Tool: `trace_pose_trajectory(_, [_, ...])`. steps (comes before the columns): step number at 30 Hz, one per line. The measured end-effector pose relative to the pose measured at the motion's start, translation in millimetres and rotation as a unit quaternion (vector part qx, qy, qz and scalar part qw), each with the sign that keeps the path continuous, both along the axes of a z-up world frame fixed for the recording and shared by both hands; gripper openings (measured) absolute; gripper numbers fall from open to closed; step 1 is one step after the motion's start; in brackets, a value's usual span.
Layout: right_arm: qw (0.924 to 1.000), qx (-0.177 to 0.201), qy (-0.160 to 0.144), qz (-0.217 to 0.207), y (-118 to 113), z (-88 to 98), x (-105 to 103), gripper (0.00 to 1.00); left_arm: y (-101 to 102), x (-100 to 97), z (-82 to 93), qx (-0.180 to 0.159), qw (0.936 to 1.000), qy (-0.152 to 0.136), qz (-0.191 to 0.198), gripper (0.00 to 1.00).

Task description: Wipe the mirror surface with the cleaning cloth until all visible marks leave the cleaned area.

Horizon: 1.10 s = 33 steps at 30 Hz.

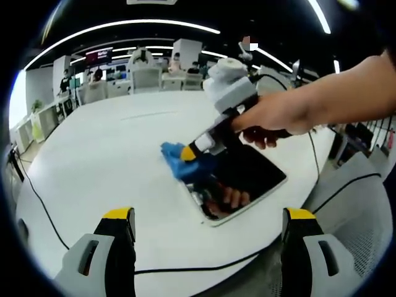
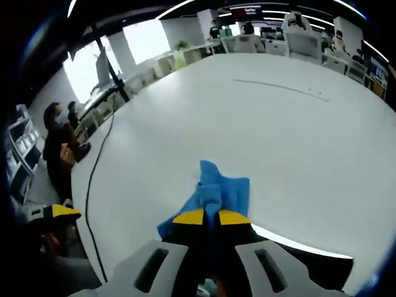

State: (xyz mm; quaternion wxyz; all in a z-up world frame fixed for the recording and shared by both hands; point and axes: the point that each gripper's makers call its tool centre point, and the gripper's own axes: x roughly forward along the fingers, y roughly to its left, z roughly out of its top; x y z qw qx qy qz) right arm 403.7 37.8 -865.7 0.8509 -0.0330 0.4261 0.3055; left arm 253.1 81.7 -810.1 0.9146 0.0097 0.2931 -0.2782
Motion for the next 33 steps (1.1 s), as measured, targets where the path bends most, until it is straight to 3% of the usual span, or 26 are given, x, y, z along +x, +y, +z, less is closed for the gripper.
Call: trace_pose_trajectory(33, [0.9998,-0.02,-0.008,0.004,-32,-1.3,-4,0.01,-2,-2.3,-1.9,0.005,1.0,0.003,-0.005,0.99])
